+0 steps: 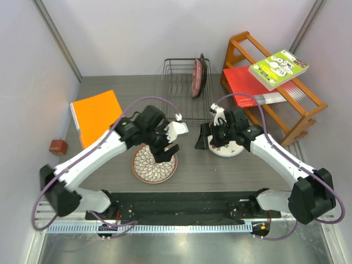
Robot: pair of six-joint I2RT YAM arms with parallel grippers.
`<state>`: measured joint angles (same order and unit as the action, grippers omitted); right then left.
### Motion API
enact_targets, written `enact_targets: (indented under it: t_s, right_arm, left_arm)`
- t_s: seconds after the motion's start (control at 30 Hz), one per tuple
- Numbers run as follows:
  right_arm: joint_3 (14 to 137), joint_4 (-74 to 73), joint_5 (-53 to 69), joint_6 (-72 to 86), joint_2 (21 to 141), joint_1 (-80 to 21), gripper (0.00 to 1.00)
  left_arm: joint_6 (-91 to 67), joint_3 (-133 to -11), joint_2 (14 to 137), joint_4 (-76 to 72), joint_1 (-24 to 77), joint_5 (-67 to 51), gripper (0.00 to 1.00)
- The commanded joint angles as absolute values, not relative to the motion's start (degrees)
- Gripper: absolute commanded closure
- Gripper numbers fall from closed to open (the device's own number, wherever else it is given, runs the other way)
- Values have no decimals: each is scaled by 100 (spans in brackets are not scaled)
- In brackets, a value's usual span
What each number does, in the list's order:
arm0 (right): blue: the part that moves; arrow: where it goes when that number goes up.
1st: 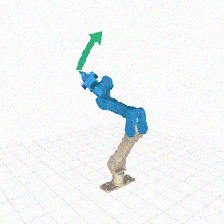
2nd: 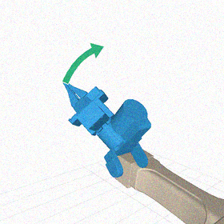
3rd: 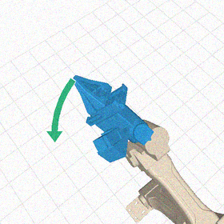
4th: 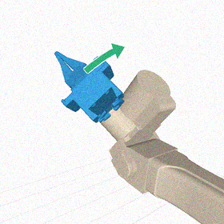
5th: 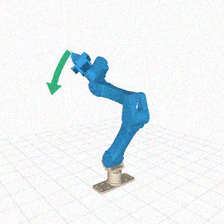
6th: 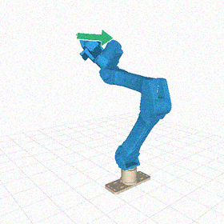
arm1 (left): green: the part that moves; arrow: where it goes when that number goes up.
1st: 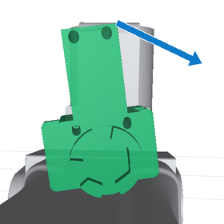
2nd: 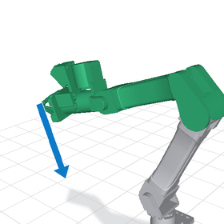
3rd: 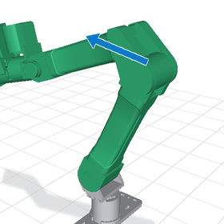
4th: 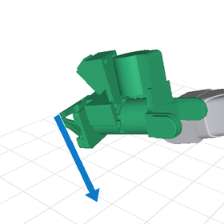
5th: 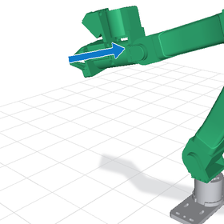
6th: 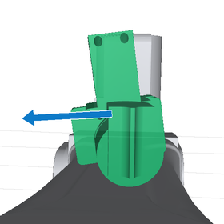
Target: Load the plates into the dish rack
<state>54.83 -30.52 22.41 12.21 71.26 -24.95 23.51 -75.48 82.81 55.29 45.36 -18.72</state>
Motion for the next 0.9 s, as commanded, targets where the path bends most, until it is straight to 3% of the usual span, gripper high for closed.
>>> enact_targets:
  t_s: [0.0,0.03,0.1,0.2,0.3,0.33,0.47,0.87]
  right_arm:
    - [4554,-1351,3568,2178,7312,-2566,2]
    - [4440,-1058,3603,2580,7408,-2619,2]
    - [4158,-170,3630,2951,7681,-2724,2]
    - [4061,509,3464,3252,7962,-2988,3]
    - [4139,817,3445,3427,8304,-3277,4]
    - [4157,913,3454,3497,8393,-3348,4]
    - [4184,1370,3428,4146,8955,-3507,9]
    - [4368,1960,3524,4333,9966,-3647,11]
  left_arm:
    - [293,-6822,7367,4835,4045,-1852,9]
    - [-571,-6403,7322,4616,3451,-1933,1]
    - [-1253,-5883,7085,4300,2398,-2248,0]
    - [-2020,-5187,6926,3815,1647,-2399,1]
    - [-2819,-4677,6856,3394,1136,-2408,7]
    - [-2995,-4528,6838,3297,1003,-2556,13]
    - [-3357,-4105,6934,3120,660,-2479,21]
    - [-2990,-4446,7576,3119,247,-2996,32]
